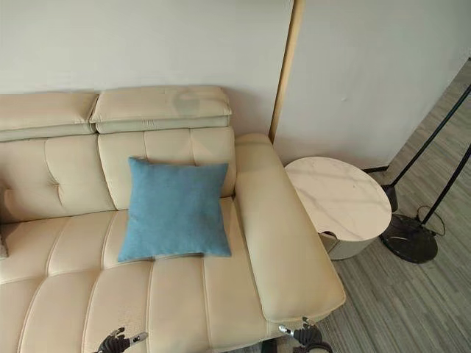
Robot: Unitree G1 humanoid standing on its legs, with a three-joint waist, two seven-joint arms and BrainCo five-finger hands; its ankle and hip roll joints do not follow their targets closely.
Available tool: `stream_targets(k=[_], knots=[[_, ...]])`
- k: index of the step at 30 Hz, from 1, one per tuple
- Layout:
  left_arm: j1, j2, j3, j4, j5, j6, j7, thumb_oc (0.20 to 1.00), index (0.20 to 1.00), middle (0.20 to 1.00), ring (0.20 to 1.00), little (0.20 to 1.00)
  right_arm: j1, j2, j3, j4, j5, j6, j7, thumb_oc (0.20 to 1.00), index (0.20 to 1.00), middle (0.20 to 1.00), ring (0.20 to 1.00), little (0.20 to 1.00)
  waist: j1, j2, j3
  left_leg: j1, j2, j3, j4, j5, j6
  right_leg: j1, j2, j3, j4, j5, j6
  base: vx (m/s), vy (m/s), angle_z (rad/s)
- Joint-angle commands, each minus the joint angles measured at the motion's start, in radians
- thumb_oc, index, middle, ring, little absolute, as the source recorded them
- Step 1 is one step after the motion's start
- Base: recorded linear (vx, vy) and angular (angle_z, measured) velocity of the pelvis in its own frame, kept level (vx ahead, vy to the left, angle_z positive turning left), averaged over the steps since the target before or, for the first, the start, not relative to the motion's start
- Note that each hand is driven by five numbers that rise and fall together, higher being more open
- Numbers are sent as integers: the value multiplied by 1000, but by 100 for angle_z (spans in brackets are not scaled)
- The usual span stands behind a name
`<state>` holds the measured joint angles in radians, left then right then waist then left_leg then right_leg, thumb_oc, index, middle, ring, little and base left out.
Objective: Pick up all the scattered cushions and arrange them neatly on the sofa.
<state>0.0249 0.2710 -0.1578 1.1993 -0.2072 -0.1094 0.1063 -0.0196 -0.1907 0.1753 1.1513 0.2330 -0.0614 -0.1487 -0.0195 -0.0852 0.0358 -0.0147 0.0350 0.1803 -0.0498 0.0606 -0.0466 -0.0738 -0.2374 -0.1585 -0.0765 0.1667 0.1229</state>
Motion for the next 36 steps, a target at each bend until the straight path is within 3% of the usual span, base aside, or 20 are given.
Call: stream_targets(k=[1, 4, 6, 8, 10, 12, 15, 17, 19, 22, 24, 25, 26, 29, 31, 36], knots=[[-79, -24, 7, 26, 56, -5, -8, 1000, 1000, 1000, 1000, 1000, -91, -27, -18, 7, -29, 0, 2, 1000, 1000, 1000, 1000, 1000, 11, 64, 109, -44, 31, -48, -11, -32, 5, 14, 4, -5, 112, -128, 75, -245, -40, -8], [-87, -14, -7, 26, 72, -3, -6, 1000, 1000, 1000, 1000, 1000, -93, -22, -14, 18, -22, 3, 7, 1000, 1000, 1000, 1000, 1000, 10, 71, 128, -66, 43, -45, 1, -11, 9, 3, 31, 37, 197, -172, 62, -202, -14, -9], [-97, -4, -10, 33, 73, 5, -1, 1000, 1000, 1000, 1000, 1000, -86, -17, -27, 69, -3, 5, 7, 1000, 1000, 1000, 1000, 1000, 16, 88, 126, -103, 56, -47, 9, 27, 18, 27, 102, 133, 390, -270, 38, -321, -63, -23], [-95, -4, -1, 34, 61, 5, 1, 1000, 1000, 1000, 1000, 1000, -82, -17, -29, 77, -2, 6, 6, 1000, 1000, 1000, 1000, 1000, 20, 90, 117, -115, 59, -51, 13, 36, 15, 45, 118, 151, 393, -278, 32, -190, -127, -14], [-93, -1, 18, 30, 46, 1, 16, 1000, 1000, 1000, 1000, 1000, -79, -17, -30, 87, -7, 13, 2, 1000, 1000, 1000, 1000, 1000, 31, 86, 108, -141, 64, -55, 21, 60, 3, 102, 131, 155, 309, -314, 10, -168, -230, 9], [-84, 1, 42, 15, 31, -9, 58, 1000, 1000, 1000, 1000, 1000, -71, -22, -23, 89, -15, 10, -13, 1000, 1000, 1000, 1000, 1000, 43, 88, 97, -160, 97, -52, 30, 103, -26, 154, 160, 140, 186, -332, -19, -195, -285, -10], [-82, -2, 50, 10, 24, -9, 72, 1000, 1000, 1000, 1000, 1000, -69, -23, -22, 86, -12, 5, -21, 1000, 1000, 1000, 1000, 1000, 42, 92, 100, -166, 109, -55, 33, 120, -37, 163, 172, 138, 160, -331, -28, -129, -173, -22], [-88, -10, 65, 1, -12, -13, 102, 1000, 1000, 1000, 1000, 1000, -64, -32, -19, 65, 0, -7, -39, 1000, 1000, 1000, 1000, 1000, 37, 109, 114, -184, 152, -57, 14, 179, -76, 171, 210, 126, 122, -327, -50, -265, -272, -3], [-96, -17, 62, -9, -29, -19, 115, 1000, 1000, 1000, 1000, 1000, -67, -42, -15, 62, 1, -9, -53, 1000, 1000, 1000, 1000, 1000, 33, 113, 132, -199, 165, -58, 4, 186, -87, 170, 216, 113, 110, -321, -61, -307, -214, 0], [-96, -27, 59, -9, -39, -22, 112, 1000, 1000, 1000, 1000, 1000, -71, -48, -7, 63, -5, -6, -59, 1000, 1000, 1000, 1000, 1000, 23, 104, 138, -188, 153, -58, 55, 143, -64, 142, 203, 93, 111, -296, -64, -273, -121, 18], [-86, -33, 58, -1, -38, -19, 103, 1000, 1000, 1000, 1000, 1000, -71, -50, -4, 71, -11, -4, -55, 1000, 1000, 1000, 1000, 1000, 9, 89, 131, -174, 133, -54, 128, 82, -44, 124, 183, 74, 105, -277, -61, -174, -77, 18], [-86, -33, 58, -1, -38, -19, 103, 1000, 1000, 1000, 1000, 1000, -71, -50, -4, 71, -11, -4, -55, 1000, 1000, 1000, 1000, 1000, 9, 89, 131, -175, 133, -54, 129, 81, -44, 124, 183, 74, 105, -277, -61, -156, -85, 59], [-79, -40, 58, 13, -31, -14, 90, 1000, 1000, 1000, 1000, 1000, -76, -52, 0, 77, -18, -4, -51, 1000, 1000, 1000, 1000, 1000, -1, 79, 119, -134, 105, -46, 184, 0, -27, 113, 170, 62, 91, -264, -62, -141, -89, 54], [-66, -48, 60, 28, -24, -7, 71, 1000, 1000, 1000, 1000, 1000, -78, -54, -3, 89, -22, -4, -45, 1000, 1000, 1000, 1000, 1000, -15, 78, 95, -52, 68, -36, 199, -80, -14, 104, 166, 44, 71, -250, -59, -84, -45, 33], [-58, -57, 58, 37, -14, -2, 56, 1000, 1000, 1000, 1000, 1000, -80, -53, -8, 100, -26, -1, -39, 1000, 1000, 1000, 1000, 1000, -27, 88, 78, 1, 52, -36, 162, -97, -14, 100, 174, 31, 59, -240, -52, -17, 17, 39], [-54, -66, 29, 65, 61, 24, 30, 1000, 1000, 1000, 1000, 1000, -75, -49, -10, 120, -35, 8, -27, 1000, 1000, 1000, 1000, 1000, -41, 104, 51, 53, 56, -26, 34, -62, -25, 110, 182, 9, 30, -221, -41, 30, 45, 26]])
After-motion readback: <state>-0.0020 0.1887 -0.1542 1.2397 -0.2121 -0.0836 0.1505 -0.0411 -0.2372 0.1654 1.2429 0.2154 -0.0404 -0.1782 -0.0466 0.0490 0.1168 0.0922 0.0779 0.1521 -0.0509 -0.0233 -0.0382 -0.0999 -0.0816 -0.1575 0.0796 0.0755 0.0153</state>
